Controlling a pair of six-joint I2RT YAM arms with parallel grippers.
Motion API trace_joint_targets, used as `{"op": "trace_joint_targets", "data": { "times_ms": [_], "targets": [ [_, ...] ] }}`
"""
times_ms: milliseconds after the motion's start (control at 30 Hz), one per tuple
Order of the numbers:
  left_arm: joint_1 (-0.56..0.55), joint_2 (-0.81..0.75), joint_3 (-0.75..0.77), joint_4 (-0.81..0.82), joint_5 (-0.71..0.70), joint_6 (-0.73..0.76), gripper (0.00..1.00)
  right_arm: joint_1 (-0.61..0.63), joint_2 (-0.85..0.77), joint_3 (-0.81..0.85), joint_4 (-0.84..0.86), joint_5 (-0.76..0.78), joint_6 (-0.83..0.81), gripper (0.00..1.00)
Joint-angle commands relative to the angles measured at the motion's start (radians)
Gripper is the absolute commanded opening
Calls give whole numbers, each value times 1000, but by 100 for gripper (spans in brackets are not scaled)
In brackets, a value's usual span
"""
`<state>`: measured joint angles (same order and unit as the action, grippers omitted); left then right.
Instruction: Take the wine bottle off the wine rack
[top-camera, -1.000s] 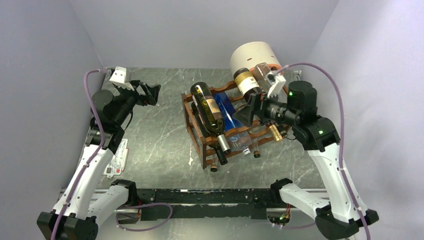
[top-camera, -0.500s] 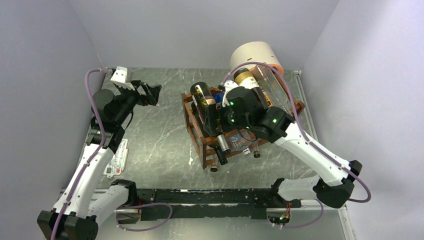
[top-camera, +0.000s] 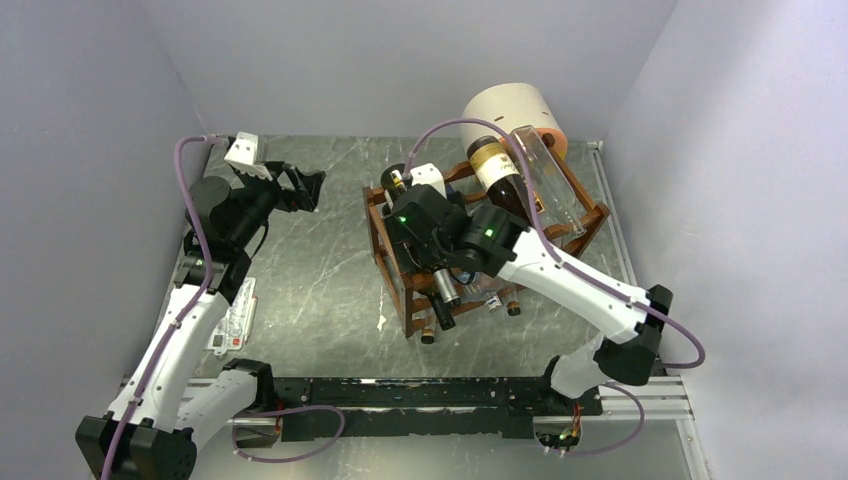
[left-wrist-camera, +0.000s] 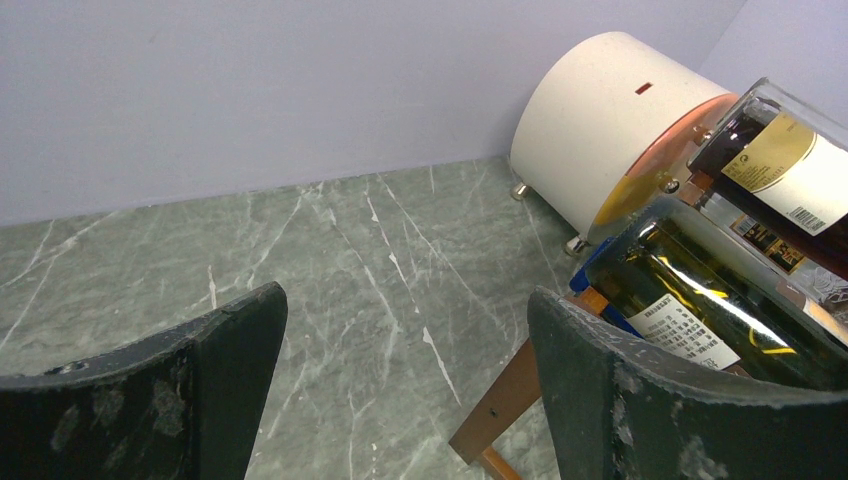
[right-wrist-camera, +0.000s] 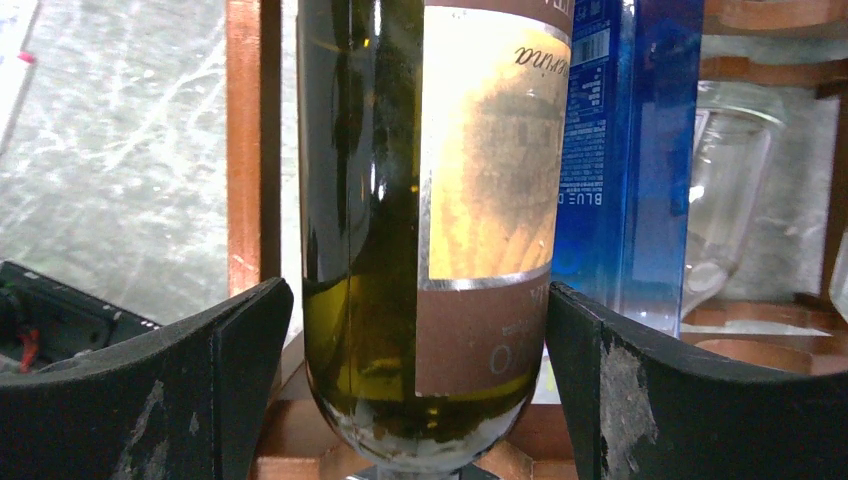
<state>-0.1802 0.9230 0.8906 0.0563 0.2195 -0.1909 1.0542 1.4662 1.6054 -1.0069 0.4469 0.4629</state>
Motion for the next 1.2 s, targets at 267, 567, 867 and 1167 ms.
{"op": "trace_joint_targets", "data": {
  "times_ms": [267,567,867,1167],
  "targets": [
    [10,7,4,34,34,3,93,12,101,106,-115,169,37,100],
    [10,25,14,25,69,3,93,10,65,105,-52,142,7,74],
    [10,41,16,29,95,-3,93,-14,-25,106,34,53,-29,4],
    [8,85,38,13,142,-7,93,-163,-142,38,161,-174,-48,0]
  ]
}}
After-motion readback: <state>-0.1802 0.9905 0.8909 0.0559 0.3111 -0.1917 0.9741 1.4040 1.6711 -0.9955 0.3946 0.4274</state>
